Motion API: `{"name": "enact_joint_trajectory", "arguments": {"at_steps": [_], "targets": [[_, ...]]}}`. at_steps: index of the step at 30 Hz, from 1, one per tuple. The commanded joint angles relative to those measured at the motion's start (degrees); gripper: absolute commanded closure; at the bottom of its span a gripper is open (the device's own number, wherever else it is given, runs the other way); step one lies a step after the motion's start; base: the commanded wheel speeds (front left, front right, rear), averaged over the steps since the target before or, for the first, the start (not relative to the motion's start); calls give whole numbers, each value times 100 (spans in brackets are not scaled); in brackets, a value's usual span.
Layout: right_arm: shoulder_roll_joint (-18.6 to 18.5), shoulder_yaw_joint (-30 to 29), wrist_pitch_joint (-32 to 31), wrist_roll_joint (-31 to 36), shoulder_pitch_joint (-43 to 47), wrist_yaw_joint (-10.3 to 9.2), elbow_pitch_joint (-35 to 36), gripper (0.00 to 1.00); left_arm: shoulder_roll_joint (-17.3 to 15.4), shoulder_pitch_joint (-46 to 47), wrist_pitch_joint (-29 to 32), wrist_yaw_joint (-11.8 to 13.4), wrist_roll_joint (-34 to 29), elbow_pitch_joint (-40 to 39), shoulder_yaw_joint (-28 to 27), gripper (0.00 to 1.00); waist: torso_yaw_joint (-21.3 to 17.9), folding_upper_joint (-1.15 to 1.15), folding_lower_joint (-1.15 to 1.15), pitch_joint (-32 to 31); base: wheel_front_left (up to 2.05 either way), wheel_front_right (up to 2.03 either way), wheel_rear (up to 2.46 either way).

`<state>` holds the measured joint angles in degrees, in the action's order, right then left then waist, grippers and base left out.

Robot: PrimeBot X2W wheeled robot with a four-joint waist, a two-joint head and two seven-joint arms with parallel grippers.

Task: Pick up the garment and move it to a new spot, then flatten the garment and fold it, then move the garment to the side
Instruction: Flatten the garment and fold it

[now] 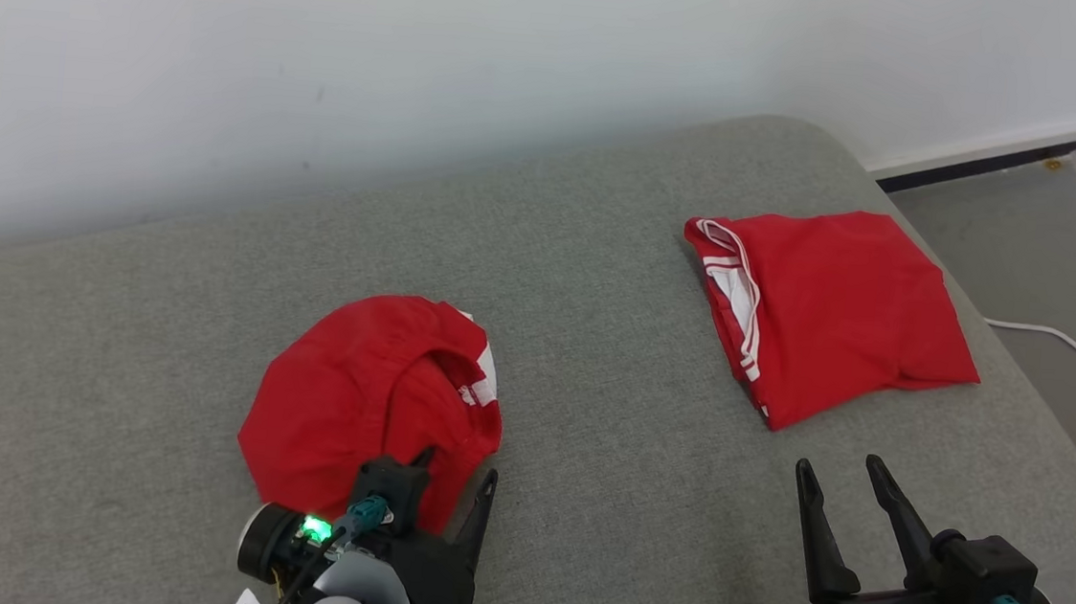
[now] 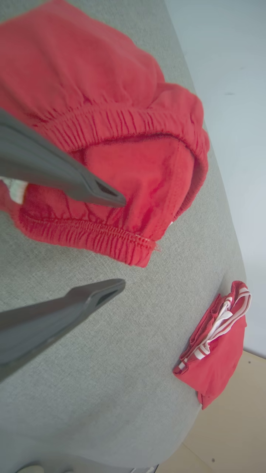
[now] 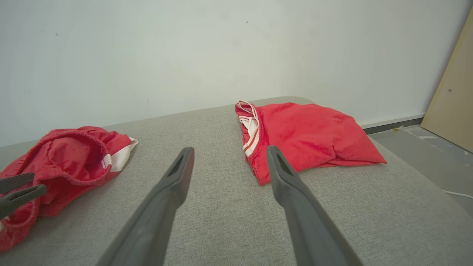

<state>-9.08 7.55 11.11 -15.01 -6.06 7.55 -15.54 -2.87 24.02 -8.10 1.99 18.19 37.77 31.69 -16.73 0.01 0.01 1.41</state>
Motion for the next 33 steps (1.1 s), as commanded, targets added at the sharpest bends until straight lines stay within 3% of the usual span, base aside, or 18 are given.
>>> {"name": "enact_joint_trajectory", "arguments": {"at_steps": [1, 8, 9, 10, 16, 22, 26, 33], "targets": [[-25, 23, 26, -27, -72, -15, 1, 0, -6, 124, -74, 64, 84, 128, 18, 0, -107, -1, -1, 90, 0, 0, 0], [7, 82, 38, 5, -102, -15, -33, 0, -8, 518, -283, 252, 58, 684, 81, 0, -216, -1, -1, 147, 0, 0, 0], [11, 87, 38, 11, -110, -15, -36, 0, -6, 559, -286, 255, 55, 773, 89, 67, -226, -1, -1, 150, 0, 0, 0], [13, 95, 39, 14, -117, -15, -39, 0, -6, 596, -298, 242, 84, 851, 90, 100, -237, -1, -1, 152, 0, 0, 0], [-1, 50, 62, 17, -113, -15, -46, 0, -7, 784, -442, 156, 253, 1005, 31, 100, -224, -1, -1, 162, 0, 0, 0], [30, 28, 63, 32, -135, -15, -84, 0, 0, 1200, -630, -75, 649, 584, 15, 100, -139, -1, -1, 126, 0, 0, 0], [60, 62, 76, 36, -172, -15, -111, 0, -1, 1607, -695, -313, 873, 8, 89, 100, -109, -1, -1, 79, 0, 0, 0], [53, 16, 103, 39, -132, -15, -134, 0, -7, 2075, -702, -611, 889, -1773, -386, 100, -44, -1, -1, 28, 0, 0, 0]]}}
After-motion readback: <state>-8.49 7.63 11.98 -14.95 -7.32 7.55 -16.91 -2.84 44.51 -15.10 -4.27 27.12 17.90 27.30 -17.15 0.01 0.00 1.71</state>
